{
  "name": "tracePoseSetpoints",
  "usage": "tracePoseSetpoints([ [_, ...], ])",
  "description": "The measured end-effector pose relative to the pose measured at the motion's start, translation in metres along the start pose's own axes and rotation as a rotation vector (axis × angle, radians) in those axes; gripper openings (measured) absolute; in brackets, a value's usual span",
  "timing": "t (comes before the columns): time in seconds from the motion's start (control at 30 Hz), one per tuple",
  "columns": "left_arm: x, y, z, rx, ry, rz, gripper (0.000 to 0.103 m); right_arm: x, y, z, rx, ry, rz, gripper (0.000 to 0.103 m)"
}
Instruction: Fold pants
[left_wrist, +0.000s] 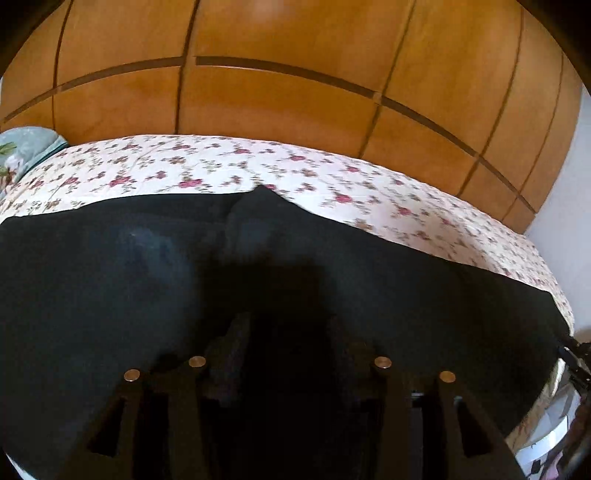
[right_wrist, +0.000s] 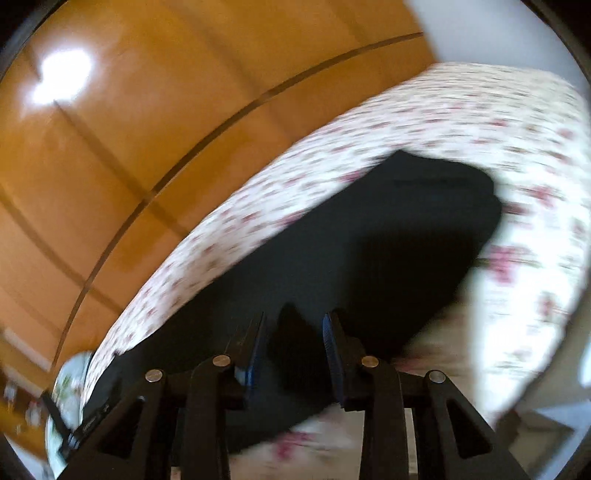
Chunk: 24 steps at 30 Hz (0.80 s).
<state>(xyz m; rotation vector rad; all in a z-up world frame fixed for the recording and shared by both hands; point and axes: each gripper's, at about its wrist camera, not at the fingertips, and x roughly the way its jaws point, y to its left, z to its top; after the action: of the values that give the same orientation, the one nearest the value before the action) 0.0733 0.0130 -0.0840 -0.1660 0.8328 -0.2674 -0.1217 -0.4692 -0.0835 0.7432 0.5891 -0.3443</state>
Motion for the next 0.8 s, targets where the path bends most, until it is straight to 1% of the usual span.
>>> tracePoseSetpoints([
  [0.1,-0.004,-0.015,-0.005,0.018,0.01,-0.048,0.046,-0.006,-0.028,0.007,0.112,-0.028,-0.031,0.032],
  [0.2,-0.006,-0.035,-0.013,0.075,0.024,-0.1,0.046,-0.007,-0.043,0.015,0.189,-0.063,-0.049,0.033],
  [0.27,-0.005,-0.046,-0.019,0.118,0.043,-0.111,0.046,-0.005,-0.056,0.022,0.248,-0.084,-0.068,0.035],
  [0.33,-0.003,-0.057,-0.024,0.164,0.052,-0.105,0.047,-0.002,-0.067,0.03,0.294,-0.116,-0.038,0.035],
  [0.37,-0.003,-0.06,-0.027,0.181,0.051,-0.094,0.047,0.001,-0.071,0.035,0.304,-0.123,-0.047,0.035],
  [0.4,-0.003,-0.064,-0.029,0.199,0.05,-0.081,0.048,0.004,-0.073,0.038,0.309,-0.121,-0.042,0.026],
  [0.43,-0.003,-0.064,-0.03,0.206,0.048,-0.077,0.048,0.006,-0.072,0.041,0.294,-0.113,-0.042,0.006],
  [0.47,-0.003,-0.065,-0.029,0.209,0.052,-0.077,0.048,0.006,-0.071,0.043,0.276,-0.105,-0.061,0.006],
  [0.53,-0.005,-0.065,-0.028,0.193,0.061,-0.087,0.048,-0.007,-0.066,0.043,0.238,-0.129,-0.079,0.006],
  [0.6,-0.005,-0.061,-0.029,0.179,0.066,-0.099,0.048,-0.01,-0.065,0.044,0.221,-0.138,-0.107,0.006],
  [0.67,-0.003,-0.059,-0.029,0.177,0.066,-0.1,0.048,-0.002,-0.076,0.042,0.253,-0.115,-0.137,0.006],
  [0.73,-0.004,-0.061,-0.03,0.189,0.069,-0.091,0.048,0.007,-0.087,0.039,0.315,-0.101,-0.12,0.006],
  [0.8,-0.005,-0.062,-0.029,0.195,0.076,-0.087,0.048,0.005,-0.086,0.039,0.316,-0.117,-0.11,0.007],
])
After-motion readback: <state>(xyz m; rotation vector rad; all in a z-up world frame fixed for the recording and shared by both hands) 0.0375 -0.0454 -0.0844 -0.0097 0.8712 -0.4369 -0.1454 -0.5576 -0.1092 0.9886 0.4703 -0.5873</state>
